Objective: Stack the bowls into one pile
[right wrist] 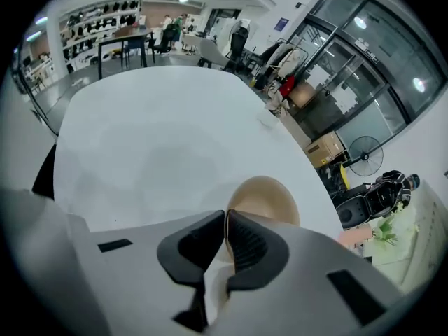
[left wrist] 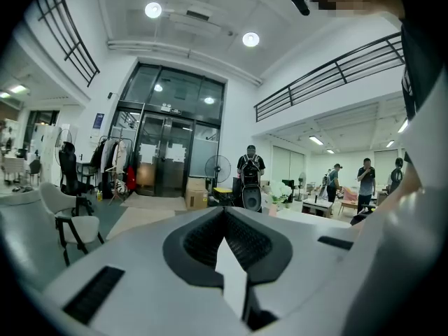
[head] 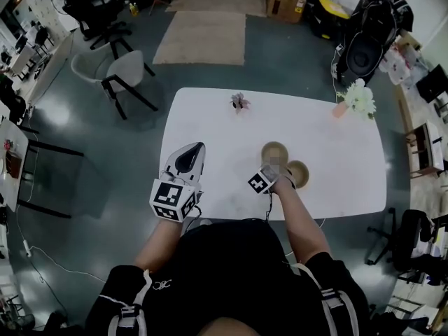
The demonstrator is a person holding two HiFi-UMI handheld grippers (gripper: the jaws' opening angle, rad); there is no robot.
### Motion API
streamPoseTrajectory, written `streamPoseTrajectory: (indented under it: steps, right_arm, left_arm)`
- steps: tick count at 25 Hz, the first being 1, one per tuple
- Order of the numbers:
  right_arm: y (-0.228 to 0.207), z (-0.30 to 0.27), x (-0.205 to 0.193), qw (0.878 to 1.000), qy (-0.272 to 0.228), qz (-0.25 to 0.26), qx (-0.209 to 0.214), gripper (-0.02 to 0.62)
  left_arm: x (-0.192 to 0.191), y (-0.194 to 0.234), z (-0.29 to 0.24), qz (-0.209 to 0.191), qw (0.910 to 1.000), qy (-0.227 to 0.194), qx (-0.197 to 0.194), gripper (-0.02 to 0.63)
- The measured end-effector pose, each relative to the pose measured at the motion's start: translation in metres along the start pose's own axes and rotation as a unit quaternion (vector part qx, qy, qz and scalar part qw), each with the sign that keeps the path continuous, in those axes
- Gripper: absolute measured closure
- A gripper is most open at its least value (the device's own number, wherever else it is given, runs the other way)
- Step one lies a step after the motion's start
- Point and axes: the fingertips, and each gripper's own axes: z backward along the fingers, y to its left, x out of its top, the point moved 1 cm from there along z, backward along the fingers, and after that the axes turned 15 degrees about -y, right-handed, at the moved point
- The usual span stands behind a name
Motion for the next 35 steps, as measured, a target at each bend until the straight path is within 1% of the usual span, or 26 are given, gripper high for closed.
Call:
streamPoseTrajectory:
  steps: [1,5,9,12,16,19,22,26,28,30,32,35]
  right_arm:
    - [-0.001,0.000,0.001,1.000,-0.002,-0.001,-0.004,0.563]
    - [0.000,0.006,0.011,1.000,-0.028,0.001,-0.007,0.563]
    - [-0.005,0.028,0.032,0.998,-0.064,0.003,-0.028,0.563]
    - [-0.013,0.047,0.042,0.995,-0.084,-0.002,-0.047,0.563]
    - [-0.026,0.072,0.038,0.993,-0.088,-0.003,-0.078,0.563]
    - [-0.034,0.090,0.025,0.992,-0.082,-0.004,-0.100,0.563]
    - [-0.039,0.102,0.000,0.991,-0.062,-0.004,-0.121,0.562]
    - [-0.041,0.111,-0.039,0.990,-0.036,-0.028,-0.132,0.561]
    - [-0.038,0.110,-0.056,0.991,-0.025,-0.038,-0.129,0.561]
    - [-0.031,0.106,-0.070,0.992,-0.018,-0.053,-0.116,0.561]
    - [-0.024,0.103,-0.077,0.993,-0.015,-0.066,-0.098,0.561]
    - [-0.019,0.101,-0.081,0.994,-0.006,-0.065,-0.089,0.561]
  left_arm:
    - [-0.001,0.000,0.001,0.000,1.0000,0.000,0.001,0.594]
    - [-0.003,-0.002,0.003,0.002,1.0000,0.000,0.001,0.594]
    - [-0.002,-0.006,0.005,0.007,1.0000,-0.002,-0.005,0.594]
    - [-0.003,-0.013,0.002,0.012,0.9998,-0.002,-0.016,0.594]
    - [-0.005,-0.031,-0.006,0.018,0.9989,0.000,-0.043,0.594]
    - [-0.007,-0.047,-0.014,0.022,0.9977,0.000,-0.064,0.594]
    - [-0.011,-0.068,-0.020,0.027,0.9959,0.000,-0.087,0.594]
    - [-0.018,-0.095,-0.027,0.031,0.9931,0.003,-0.114,0.594]
    - [-0.020,-0.105,-0.029,0.031,0.9920,0.004,-0.122,0.594]
    - [-0.020,-0.111,-0.030,0.031,0.9917,0.006,-0.125,0.594]
    - [-0.019,-0.114,-0.030,0.029,0.9918,0.006,-0.124,0.594]
    - [-0.017,-0.111,-0.027,0.027,0.9928,0.007,-0.117,0.594]
